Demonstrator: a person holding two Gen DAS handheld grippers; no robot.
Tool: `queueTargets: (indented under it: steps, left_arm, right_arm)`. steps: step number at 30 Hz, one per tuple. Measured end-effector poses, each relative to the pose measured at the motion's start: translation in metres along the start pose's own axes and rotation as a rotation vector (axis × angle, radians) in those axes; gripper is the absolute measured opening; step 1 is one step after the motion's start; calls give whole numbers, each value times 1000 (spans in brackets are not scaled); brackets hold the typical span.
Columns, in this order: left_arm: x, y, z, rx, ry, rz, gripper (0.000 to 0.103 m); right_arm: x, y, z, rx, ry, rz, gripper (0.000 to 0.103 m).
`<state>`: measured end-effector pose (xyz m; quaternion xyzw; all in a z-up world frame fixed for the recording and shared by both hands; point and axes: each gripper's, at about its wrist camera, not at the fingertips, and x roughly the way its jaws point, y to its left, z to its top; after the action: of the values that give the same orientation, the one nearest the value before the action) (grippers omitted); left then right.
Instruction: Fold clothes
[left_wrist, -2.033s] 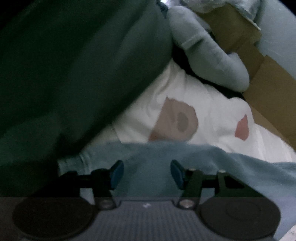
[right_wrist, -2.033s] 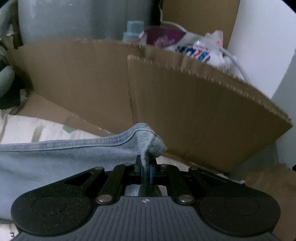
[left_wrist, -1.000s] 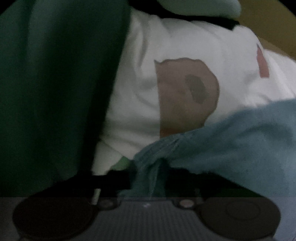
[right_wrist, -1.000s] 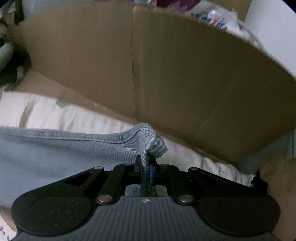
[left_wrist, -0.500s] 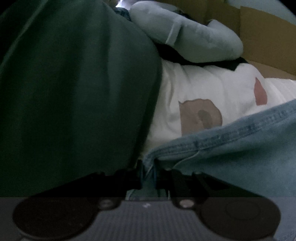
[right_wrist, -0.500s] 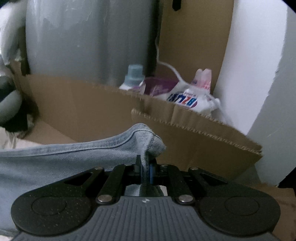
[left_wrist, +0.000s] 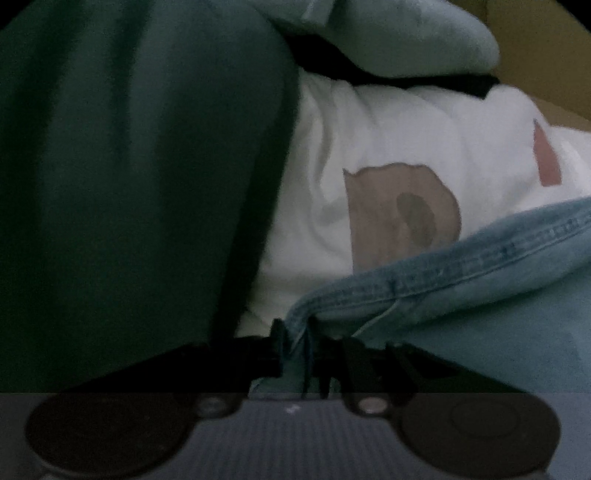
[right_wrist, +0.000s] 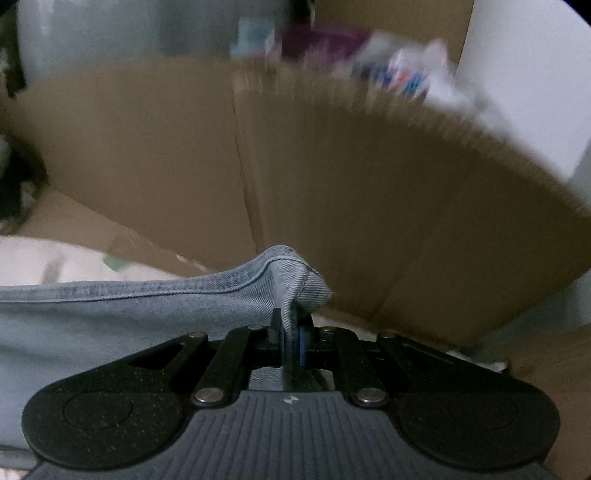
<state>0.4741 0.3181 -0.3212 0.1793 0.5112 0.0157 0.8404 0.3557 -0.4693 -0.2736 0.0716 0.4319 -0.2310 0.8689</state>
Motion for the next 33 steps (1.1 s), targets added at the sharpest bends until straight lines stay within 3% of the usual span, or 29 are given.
queueTargets:
  steps: [7, 9, 10, 14, 21, 24, 33]
  left_arm:
    - [-23, -6, 11, 26, -31, -20, 32]
    - [-31, -11, 16, 53, -56, -58, 33]
    - [-35, -16, 20, 75, -68, -80, 33]
    - [-46, -43, 33, 198, -103, -122, 34]
    - [-52, -89, 41, 403, -95, -181, 35]
    - [-46, -109, 38, 464, -87, -177, 39]
    - [-30, -139, 24, 565, -80, -129, 39]
  right_arm:
    - [46, 5, -16, -40, 79, -20, 12]
    - [44, 4, -19, -40, 72, -22, 23]
    - [43, 3, -19, -38, 69, -24, 29]
    - [37, -4, -21, -27, 56, -12, 31]
    - [27, -13, -20, -23, 30, 22, 35]
    - [24, -13, -21, -30, 26, 38, 41]
    - [20, -10, -29, -47, 42, 76, 42]
